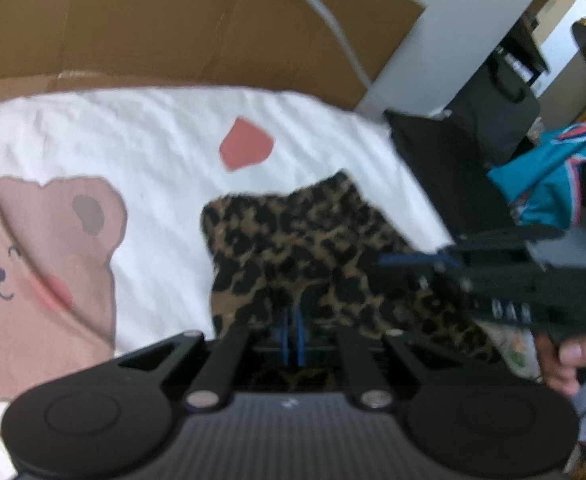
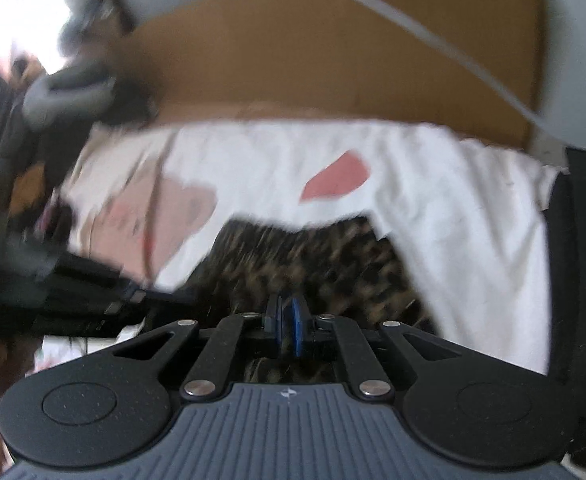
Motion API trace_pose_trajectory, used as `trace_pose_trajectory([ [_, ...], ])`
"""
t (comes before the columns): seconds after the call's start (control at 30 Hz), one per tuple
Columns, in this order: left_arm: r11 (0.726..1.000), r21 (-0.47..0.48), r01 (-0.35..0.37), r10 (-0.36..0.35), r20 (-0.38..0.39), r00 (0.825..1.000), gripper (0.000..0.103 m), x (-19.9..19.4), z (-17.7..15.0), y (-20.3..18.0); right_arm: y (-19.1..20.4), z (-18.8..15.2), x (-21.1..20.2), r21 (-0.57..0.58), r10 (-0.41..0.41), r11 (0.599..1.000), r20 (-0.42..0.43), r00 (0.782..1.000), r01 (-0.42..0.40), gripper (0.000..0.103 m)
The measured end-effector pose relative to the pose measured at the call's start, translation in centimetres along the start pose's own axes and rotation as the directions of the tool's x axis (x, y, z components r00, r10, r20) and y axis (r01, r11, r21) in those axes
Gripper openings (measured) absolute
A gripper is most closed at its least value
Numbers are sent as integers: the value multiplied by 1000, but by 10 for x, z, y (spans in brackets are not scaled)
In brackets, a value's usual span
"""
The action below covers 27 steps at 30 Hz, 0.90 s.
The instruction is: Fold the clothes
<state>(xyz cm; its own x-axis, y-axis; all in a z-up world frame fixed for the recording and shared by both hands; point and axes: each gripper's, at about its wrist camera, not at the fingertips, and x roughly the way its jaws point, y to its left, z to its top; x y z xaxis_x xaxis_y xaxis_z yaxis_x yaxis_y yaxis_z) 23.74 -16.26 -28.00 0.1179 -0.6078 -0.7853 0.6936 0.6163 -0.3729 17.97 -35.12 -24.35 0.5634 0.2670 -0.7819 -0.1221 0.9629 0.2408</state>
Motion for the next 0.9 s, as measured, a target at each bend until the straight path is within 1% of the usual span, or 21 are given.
trace_pose_trajectory([
  [0.13,999,-11,-52,51,-52,997,3,15,-6,10,2,-19,16,-14,-14,1000,-64,998,13,8],
  [0.17,999,-27,-46,45,-54,998,3,14,-6,13,0,-22,17,-12,-20,1000,-71,997,19,9],
  [0.23,999,-21,-48,47,-57,997,2,12,-5,12,-5,-28,17,-6,-32,999,-85,996,32,12],
  [0.3,999,11,-50,50,-65,997,3,8,-7,10,-13,-32,14,18,-31,999,-87,996,32,12],
  [0.37,999,11,-39,39,-76,996,3,4,-11,10,-21,-36,10,37,-43,998,-92,995,47,12],
  [0.5,999,-39,-21,16,-111,994,3,-4,-22,13,-34,-46,1,68,-62,995,-99,993,69,12],
  [0.6,998,-68,5,-14,-129,992,3,-12,-29,11,-39,-52,-7,73,-75,994,-100,992,82,12],
  [0.77,999,-32,35,-40,-163,986,3,-19,-43,-1,-47,-57,-16,58,-102,992,-115,988,109,12],
  [0.83,999,-22,33,-36,-177,983,3,-19,-49,-4,-51,-58,-20,66,-113,990,-122,986,122,12],
  [0.9,998,-49,33,-42,-185,982,3,-22,-55,-3,-52,-59,-26,84,-124,987,-125,984,135,12],
])
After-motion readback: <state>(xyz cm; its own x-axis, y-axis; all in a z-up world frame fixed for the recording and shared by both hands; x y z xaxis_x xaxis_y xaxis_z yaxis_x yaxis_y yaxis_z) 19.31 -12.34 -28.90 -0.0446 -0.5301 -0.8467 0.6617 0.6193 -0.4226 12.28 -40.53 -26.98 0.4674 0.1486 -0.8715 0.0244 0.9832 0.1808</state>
